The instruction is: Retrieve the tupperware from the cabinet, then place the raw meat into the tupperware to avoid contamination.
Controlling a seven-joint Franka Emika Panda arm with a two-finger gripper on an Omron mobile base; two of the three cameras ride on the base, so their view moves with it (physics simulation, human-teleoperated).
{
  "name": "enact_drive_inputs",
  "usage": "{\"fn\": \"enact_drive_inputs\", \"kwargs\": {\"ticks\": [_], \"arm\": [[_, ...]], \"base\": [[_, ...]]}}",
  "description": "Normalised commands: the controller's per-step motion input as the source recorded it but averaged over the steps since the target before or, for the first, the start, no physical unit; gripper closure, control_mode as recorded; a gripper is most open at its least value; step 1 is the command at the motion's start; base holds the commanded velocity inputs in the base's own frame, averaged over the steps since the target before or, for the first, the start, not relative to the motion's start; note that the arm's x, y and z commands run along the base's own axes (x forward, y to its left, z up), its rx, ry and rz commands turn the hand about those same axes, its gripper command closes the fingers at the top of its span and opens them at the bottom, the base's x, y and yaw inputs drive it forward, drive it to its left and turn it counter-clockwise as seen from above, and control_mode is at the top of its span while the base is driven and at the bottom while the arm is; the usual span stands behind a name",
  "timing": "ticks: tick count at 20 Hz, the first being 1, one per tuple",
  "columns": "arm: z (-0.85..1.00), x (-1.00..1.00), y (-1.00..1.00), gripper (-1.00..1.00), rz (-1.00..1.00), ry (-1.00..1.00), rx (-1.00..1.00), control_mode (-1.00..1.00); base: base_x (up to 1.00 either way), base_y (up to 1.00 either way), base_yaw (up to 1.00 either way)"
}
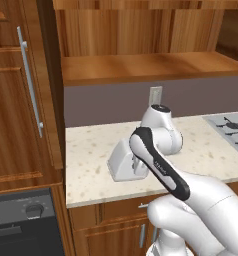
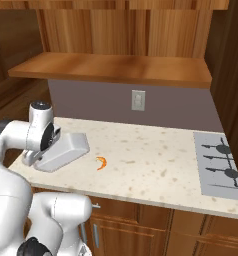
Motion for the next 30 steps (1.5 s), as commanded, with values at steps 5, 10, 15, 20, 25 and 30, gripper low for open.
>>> {"fn": "enact_drive_inputs", "kwargs": {"ticks": [5, 10, 15, 20, 25, 30], "arm": [[-0.22, 0.43, 0.0, 1.0, 0.04, 0.0, 0.0, -1.0], [-0.18, 0.4, 0.0, 1.0, 0.03, 0.0, 0.0, -1.0], [-0.14, 0.31, 0.0, 1.0, 0.0, -0.02, 0.0, -1.0], [-0.23, 0.27, 0.0, 1.0, 0.0, 0.0, 0.0, -1.0], [-0.3, 0.23, 0.01, 1.0, 0.0, 0.0, 0.0, -1.0], [-0.28, 0.19, 0.01, 1.0, 0.01, 0.0, 0.0, -1.0]], "base": [[0.0, 0.0, 0.0], [0.0, 0.0, 0.0], [0.0, 0.0, 0.0], [0.0, 0.0, 0.0], [0.0, 0.0, 0.0], [0.0, 0.0, 0.0]]}}
